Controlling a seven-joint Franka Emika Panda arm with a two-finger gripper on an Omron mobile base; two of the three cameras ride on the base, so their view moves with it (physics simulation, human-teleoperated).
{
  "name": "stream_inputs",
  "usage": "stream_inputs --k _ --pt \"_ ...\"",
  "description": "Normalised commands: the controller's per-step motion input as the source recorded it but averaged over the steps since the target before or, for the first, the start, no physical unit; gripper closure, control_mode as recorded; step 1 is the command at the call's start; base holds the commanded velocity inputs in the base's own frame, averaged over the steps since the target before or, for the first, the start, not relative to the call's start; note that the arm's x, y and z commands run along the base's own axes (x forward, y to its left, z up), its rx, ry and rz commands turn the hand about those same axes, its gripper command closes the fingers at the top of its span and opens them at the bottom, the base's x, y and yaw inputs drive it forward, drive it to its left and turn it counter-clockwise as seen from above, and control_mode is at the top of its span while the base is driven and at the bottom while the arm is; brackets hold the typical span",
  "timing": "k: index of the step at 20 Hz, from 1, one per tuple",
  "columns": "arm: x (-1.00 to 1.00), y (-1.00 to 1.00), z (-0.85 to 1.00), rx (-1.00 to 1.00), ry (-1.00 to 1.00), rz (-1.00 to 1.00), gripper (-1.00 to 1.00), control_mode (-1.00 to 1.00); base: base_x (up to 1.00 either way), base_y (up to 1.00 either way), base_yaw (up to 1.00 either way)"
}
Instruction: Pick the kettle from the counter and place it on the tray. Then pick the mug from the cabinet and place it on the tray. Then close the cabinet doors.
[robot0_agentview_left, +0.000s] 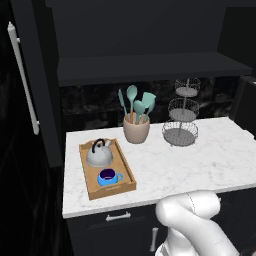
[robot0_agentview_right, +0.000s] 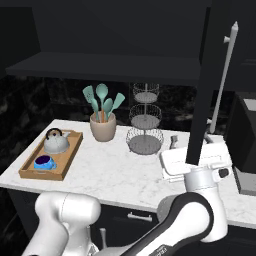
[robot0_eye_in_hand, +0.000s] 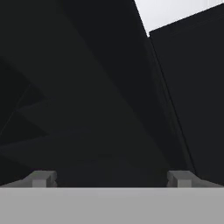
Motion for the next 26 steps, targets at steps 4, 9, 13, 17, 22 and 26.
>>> stream_inputs --k 4,9,13,17,22,26 --pt "0.0 -0.23 0.11 -0.02 -0.07 -0.02 -1.0 -1.0 0.0 0.0 0.0" --pt "-0.14 -0.01 0.16 -0.13 -0.14 0.0 -1.0 -1.0 0.0 0.0 0.0" --pt "-0.19 0.38 0.27 -0.35 -0.14 0.05 -1.0 -1.0 0.0 0.0 0.0" --pt "-0.16 0.41 0.26 -0.4 -0.14 0.07 -1.0 -1.0 0.0 0.0 0.0" --pt "-0.13 0.47 0.19 -0.42 -0.12 0.04 -1.0 -1.0 0.0 0.0 0.0" --pt "-0.02 0.87 0.13 -0.37 -0.01 -0.02 -1.0 -1.0 0.0 0.0 0.0"
